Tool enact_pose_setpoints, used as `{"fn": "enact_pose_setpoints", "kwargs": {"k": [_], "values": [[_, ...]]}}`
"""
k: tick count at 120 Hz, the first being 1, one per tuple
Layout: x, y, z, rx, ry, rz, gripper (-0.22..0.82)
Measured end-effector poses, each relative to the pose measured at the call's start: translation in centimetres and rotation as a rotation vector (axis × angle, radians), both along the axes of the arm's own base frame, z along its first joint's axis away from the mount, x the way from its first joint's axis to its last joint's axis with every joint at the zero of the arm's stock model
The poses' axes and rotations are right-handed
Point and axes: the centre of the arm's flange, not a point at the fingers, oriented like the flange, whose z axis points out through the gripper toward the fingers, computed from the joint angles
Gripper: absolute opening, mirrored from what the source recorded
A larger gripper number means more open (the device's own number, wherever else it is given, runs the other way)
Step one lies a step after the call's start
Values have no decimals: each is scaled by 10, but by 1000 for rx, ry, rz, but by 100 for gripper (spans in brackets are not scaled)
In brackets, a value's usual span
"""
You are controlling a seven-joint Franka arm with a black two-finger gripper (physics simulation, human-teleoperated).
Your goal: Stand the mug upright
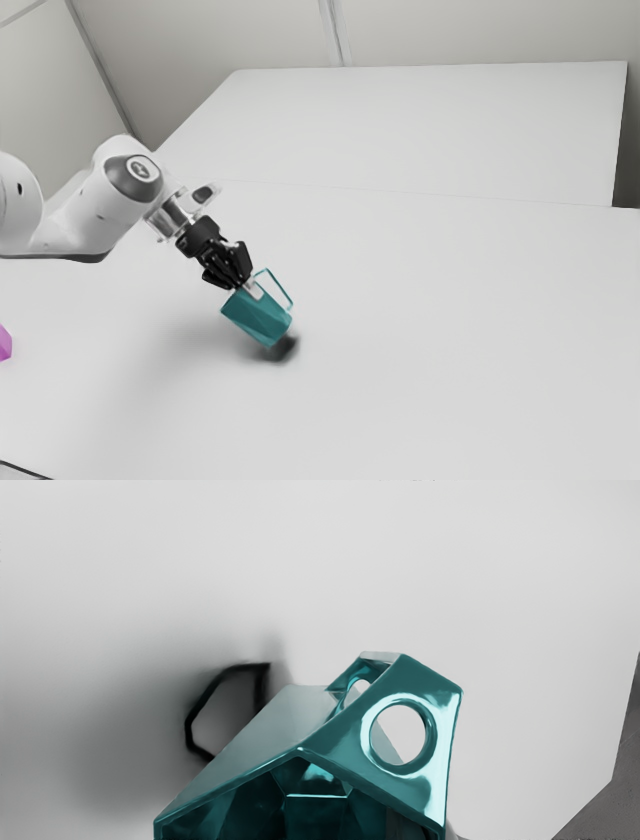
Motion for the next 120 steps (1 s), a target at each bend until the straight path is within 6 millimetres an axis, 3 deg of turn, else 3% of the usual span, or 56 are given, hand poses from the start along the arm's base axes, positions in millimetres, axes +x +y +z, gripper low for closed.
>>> {"fn": "enact_pose_setpoints", "kwargs": {"k": [14, 32, 56, 68, 90, 120], "values": [[1, -16, 16, 81, -40, -67, -18], [3, -37, 20, 202, -78, -162, -18], [30, -62, 47, 378, -193, -292, -18], [35, -66, 43, 432, -207, -328, -18], [43, -51, 32, 536, -225, -380, -18], [37, -68, 14, 611, -250, -490, -18]]}}
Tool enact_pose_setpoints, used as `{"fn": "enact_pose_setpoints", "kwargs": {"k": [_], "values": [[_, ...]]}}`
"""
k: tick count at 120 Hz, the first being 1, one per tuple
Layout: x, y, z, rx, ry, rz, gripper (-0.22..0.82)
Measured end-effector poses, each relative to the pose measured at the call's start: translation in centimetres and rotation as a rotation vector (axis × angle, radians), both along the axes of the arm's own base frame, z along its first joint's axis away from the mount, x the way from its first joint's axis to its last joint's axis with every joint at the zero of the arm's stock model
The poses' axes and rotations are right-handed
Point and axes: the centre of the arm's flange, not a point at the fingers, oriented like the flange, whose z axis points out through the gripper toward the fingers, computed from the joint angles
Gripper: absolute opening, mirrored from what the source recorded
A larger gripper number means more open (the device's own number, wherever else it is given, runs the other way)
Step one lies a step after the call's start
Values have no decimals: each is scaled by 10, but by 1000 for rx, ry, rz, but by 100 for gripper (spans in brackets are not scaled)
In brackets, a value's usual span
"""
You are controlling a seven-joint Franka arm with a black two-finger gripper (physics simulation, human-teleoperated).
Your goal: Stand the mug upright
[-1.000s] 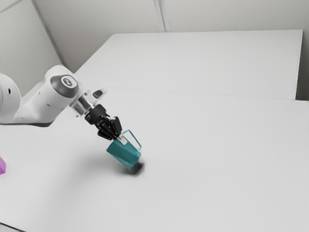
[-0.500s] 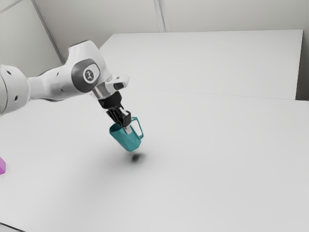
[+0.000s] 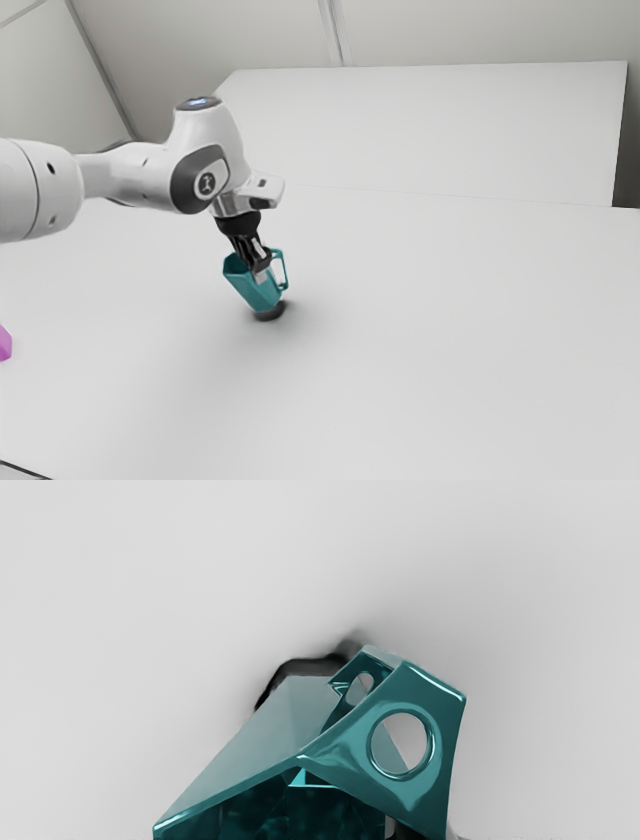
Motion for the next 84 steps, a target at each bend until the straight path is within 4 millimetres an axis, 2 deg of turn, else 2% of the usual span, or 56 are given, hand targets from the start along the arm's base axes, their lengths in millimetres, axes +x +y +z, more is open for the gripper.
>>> {"fn": "enact_pose_setpoints", "kwargs": {"k": [15, 29, 50, 68, 84], "values": [[-4, 5, -8, 48, 6, -29, -18], [-5, 1, -11, 81, 5, -64, -18], [-6, 2, -28, 108, 32, -85, -18], [-6, 3, -31, 116, 34, -88, -18], [-6, 2, -30, 117, 33, -86, 11]]}}
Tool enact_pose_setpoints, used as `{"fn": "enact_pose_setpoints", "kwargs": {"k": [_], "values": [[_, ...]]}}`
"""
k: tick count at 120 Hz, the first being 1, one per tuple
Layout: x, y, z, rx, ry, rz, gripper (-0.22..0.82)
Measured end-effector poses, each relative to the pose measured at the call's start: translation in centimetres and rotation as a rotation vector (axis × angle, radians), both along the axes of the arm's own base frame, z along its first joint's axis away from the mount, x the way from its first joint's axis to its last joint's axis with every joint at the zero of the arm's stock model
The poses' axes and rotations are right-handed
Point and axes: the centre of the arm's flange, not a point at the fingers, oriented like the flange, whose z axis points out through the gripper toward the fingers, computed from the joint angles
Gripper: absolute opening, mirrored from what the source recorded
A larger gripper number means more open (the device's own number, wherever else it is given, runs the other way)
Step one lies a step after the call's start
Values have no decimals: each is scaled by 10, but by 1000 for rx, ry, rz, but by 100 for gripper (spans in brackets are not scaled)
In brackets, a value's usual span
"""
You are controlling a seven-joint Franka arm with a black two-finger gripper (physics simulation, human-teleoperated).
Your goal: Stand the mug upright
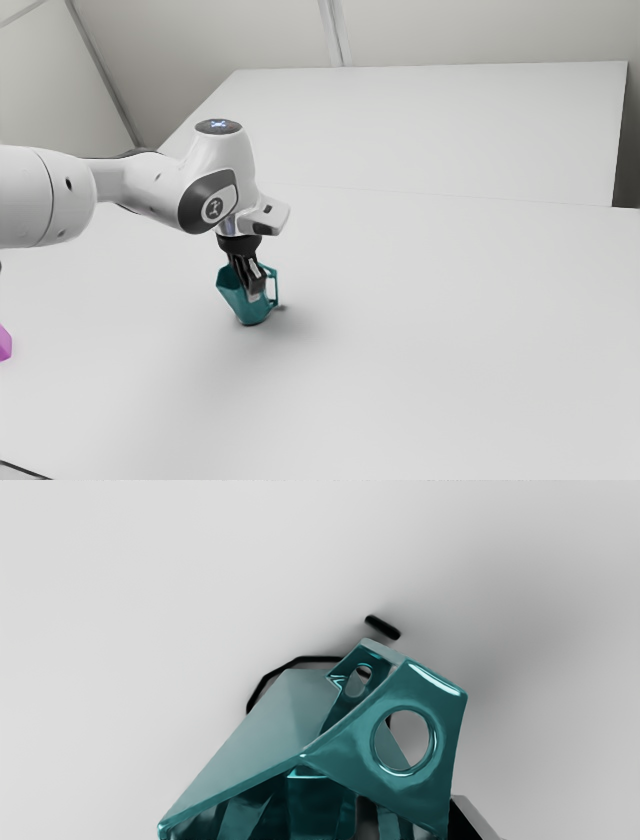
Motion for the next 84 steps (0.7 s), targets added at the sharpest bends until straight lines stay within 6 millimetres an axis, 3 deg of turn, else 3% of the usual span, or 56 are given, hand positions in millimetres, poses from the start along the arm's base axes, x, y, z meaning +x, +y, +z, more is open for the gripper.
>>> {"fn": "enact_pose_setpoints", "kwargs": {"k": [18, 41, 53, 68, 84], "values": [[0, -2, 14, 4, -27, -5, 36], [4, -14, 53, -6, -103, 5, 51], [19, -10, 98, -11, -158, 70, 54], [35, 8, 171, -14, -229, 169, 57], [36, 33, 238, -15, -275, 270, 59]]}}
